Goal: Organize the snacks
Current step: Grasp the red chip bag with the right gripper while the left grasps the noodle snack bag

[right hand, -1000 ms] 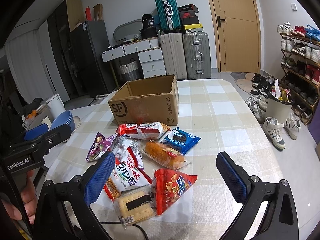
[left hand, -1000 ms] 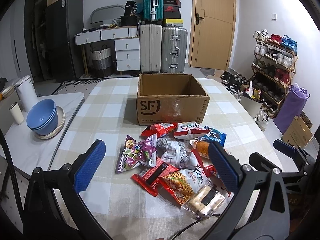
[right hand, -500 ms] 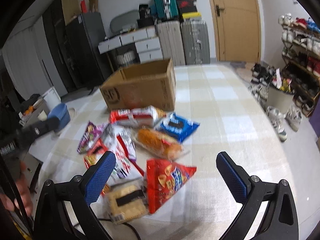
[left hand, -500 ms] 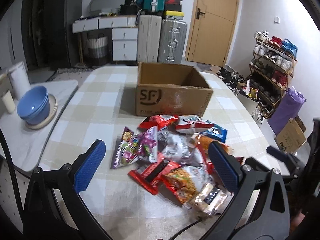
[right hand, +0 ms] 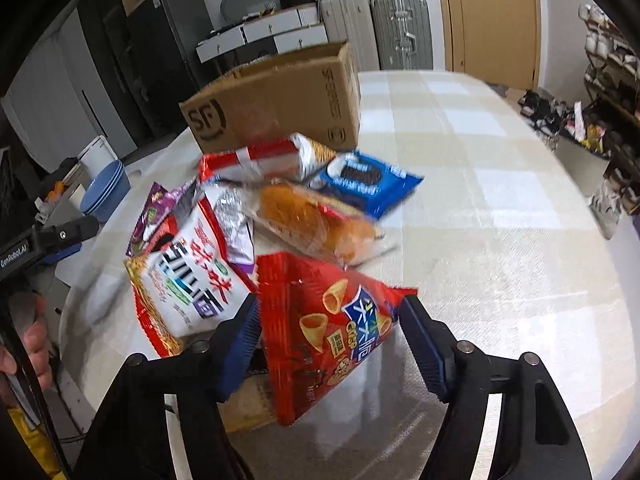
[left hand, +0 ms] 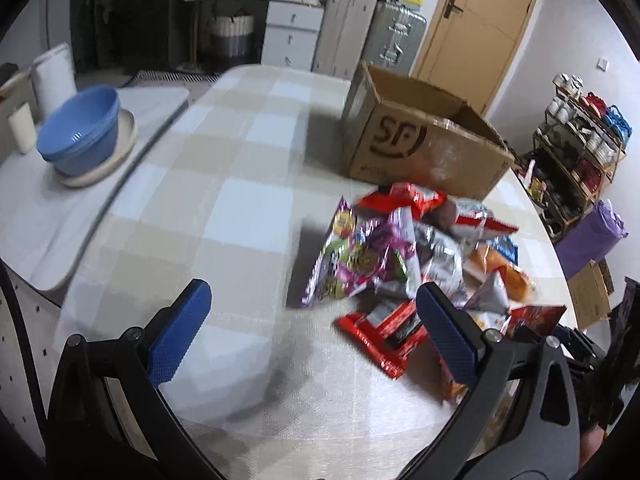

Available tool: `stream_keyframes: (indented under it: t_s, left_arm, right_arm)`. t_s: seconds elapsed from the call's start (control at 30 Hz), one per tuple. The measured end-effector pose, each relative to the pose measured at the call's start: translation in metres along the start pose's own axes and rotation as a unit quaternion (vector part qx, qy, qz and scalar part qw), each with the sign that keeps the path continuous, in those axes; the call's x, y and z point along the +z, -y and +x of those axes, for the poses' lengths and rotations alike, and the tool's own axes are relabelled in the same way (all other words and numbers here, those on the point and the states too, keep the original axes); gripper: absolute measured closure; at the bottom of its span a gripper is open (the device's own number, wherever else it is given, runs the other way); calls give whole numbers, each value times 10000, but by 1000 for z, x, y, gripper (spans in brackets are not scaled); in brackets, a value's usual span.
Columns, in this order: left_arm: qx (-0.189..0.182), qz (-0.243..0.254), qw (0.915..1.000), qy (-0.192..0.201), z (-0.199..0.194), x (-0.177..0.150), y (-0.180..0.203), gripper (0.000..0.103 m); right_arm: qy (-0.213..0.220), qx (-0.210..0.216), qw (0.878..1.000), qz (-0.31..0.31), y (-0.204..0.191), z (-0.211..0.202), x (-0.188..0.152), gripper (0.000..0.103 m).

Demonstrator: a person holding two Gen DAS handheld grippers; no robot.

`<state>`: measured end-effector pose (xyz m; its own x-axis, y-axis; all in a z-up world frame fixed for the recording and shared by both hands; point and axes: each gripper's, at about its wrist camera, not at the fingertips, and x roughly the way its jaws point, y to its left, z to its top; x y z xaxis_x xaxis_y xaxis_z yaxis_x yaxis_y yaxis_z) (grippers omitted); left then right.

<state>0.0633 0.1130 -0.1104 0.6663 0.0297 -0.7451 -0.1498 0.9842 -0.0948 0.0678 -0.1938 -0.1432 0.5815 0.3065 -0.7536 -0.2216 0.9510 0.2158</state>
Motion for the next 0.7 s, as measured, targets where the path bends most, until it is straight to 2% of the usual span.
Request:
stream_keyframes:
  t_s: [0.07,0.13,0.23,0.4,0.6,0.7]
  left_arm:
    - [-66,40,9997,-239,8,-8,0,1]
    - [-159,70,9986,-493,14,-15,6,1]
    - [-311,232,9962,-780,12,-22,15,1]
    - [-751,651,9907,-931,3,-25,48,1]
    - [-1244,1120,9800,-1078,25,-23,103,1]
    - [-1237,1313,9770,-1141,44,-21,127,1]
  right_arm:
    - [85,19,10000,-11,0,0,-3,37]
    - [154,-4,9999,-34,0,-2,-4,48]
    - [210,200,9996,67,7,-5,-4,55]
    - [307,335,9989,81,10,-9,-7,60]
    - [404,510,9976,248,17,-15,-10,62]
    - [441,522,9973,264,19,-19,-13,62]
